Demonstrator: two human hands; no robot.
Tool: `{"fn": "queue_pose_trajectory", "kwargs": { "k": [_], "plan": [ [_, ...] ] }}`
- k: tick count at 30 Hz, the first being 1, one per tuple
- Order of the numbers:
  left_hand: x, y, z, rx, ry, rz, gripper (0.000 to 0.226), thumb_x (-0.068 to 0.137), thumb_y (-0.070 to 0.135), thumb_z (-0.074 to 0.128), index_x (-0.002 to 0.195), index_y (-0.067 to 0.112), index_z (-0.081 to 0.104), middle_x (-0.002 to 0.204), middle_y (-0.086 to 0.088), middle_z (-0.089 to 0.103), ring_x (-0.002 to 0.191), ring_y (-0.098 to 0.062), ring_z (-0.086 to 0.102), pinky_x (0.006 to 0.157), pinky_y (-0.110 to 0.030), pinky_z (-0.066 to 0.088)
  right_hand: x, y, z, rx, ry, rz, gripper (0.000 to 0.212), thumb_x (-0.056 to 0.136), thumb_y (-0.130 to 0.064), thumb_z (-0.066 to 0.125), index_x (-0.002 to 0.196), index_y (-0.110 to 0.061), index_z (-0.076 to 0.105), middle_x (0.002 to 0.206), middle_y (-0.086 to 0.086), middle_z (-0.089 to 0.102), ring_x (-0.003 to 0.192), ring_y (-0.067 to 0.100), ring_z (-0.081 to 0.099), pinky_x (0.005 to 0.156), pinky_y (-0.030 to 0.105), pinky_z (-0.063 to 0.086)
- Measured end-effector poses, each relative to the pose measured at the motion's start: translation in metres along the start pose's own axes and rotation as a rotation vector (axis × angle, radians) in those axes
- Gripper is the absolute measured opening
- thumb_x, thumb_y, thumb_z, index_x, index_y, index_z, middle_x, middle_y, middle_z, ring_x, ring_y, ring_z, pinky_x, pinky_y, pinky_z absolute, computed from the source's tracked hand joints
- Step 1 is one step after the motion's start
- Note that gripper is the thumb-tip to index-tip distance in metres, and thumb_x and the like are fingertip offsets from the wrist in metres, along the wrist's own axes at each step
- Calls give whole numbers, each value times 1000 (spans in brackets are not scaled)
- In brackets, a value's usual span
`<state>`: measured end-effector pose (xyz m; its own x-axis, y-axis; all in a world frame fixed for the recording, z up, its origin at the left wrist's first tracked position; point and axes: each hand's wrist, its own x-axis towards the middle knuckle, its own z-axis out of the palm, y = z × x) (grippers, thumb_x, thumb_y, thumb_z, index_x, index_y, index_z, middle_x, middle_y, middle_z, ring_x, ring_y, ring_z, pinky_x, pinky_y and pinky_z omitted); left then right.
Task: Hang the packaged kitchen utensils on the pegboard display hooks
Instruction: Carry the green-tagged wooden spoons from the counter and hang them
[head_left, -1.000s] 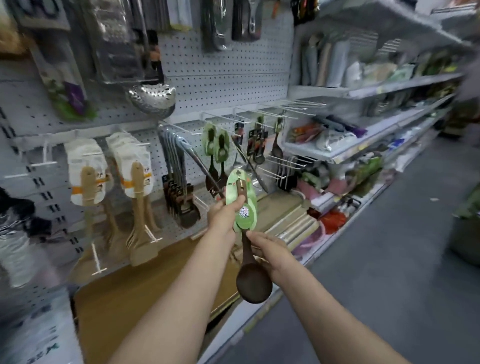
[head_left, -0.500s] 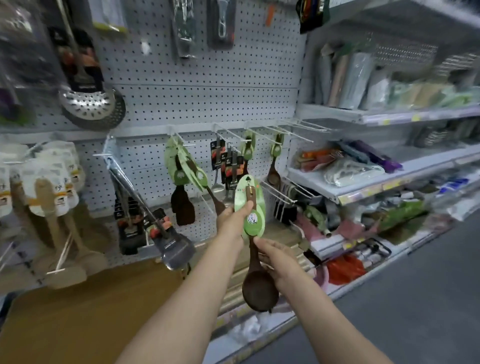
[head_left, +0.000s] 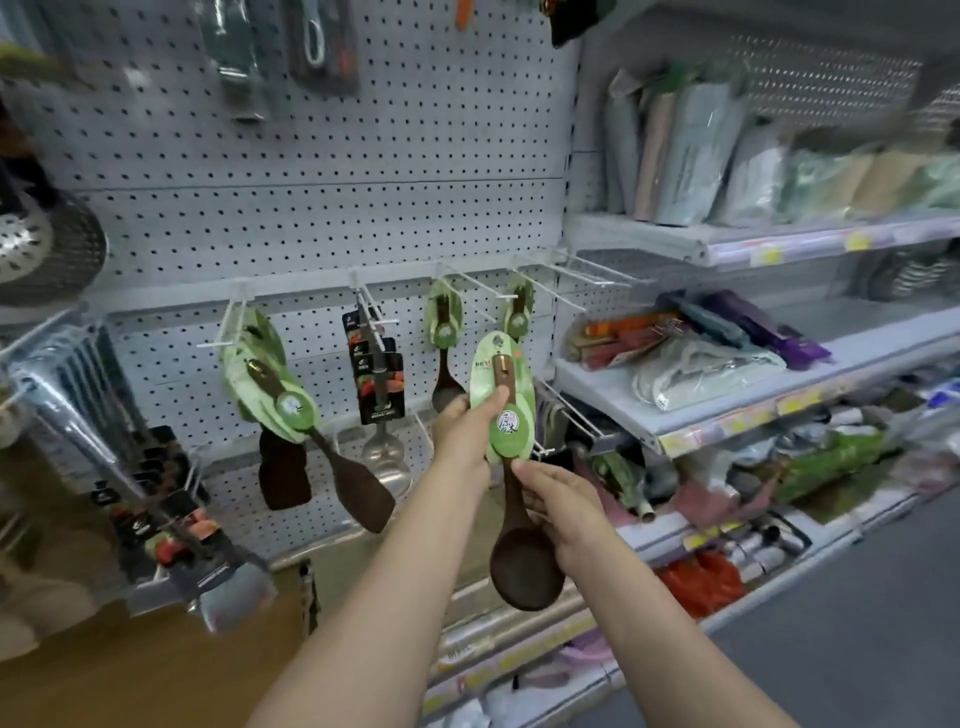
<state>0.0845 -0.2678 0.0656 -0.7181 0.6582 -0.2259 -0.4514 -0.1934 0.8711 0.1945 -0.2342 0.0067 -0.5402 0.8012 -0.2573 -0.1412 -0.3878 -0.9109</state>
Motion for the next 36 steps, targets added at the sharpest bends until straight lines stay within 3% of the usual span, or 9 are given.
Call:
{"fn": "queue_pose_trajectory", "kwargs": {
  "k": [4,8,15,18,27,34,36],
  "plan": [
    [47,-6,15,-15,5,23,19,86,12,78,103,10,71,95,-10,78,91,-28,75,81,-42,62,53,-7,-4,-1,-22,-4,14,85,-15,81,95,-9,74,85,9,74,75,19,63,69,29,51],
    [90,-7,23,-46,28,52,22,85,12,79,105,8,70,98,-12,77,95,-31,74,88,-48,59,104,-11,-5,-8,-49,1,14,83,-16,83,93,-8,76,85,13,74,78,23,62,80,38,50],
    [122,-22,16,25,16,131,21,86,12,77,106,10,71,98,-10,78,94,-30,74,87,-46,59,155,6,-12,45,-161,55,34,81,-16,83,111,-4,72,95,11,75,86,21,65,81,34,49],
    [125,-29,8,54,29,138,20,86,13,77,105,12,70,98,-8,78,92,-28,74,86,-44,59,163,15,-14,62,-233,88,39,85,-14,80,119,0,68,95,11,72,81,17,65,74,27,52],
    [149,-15,16,61,120,149,16,87,10,76,102,11,69,98,-8,78,86,-23,74,75,-36,60,200,4,-3,-16,-272,114,27,88,-11,76,113,-4,68,78,1,73,63,7,66,56,18,51],
    [173,-5,24,100,268,165,11,88,11,76,97,12,70,94,-7,78,83,-21,73,67,-29,59,233,-3,15,-98,-272,147,25,85,-17,80,107,-7,71,98,11,78,84,18,72,63,25,54],
    [179,-6,27,115,298,178,11,88,12,76,97,14,70,95,-8,77,87,-23,74,71,-31,59,241,-4,17,-128,-259,157,25,84,-18,82,104,-6,72,100,13,78,93,23,74,72,32,58]
  ]
}}
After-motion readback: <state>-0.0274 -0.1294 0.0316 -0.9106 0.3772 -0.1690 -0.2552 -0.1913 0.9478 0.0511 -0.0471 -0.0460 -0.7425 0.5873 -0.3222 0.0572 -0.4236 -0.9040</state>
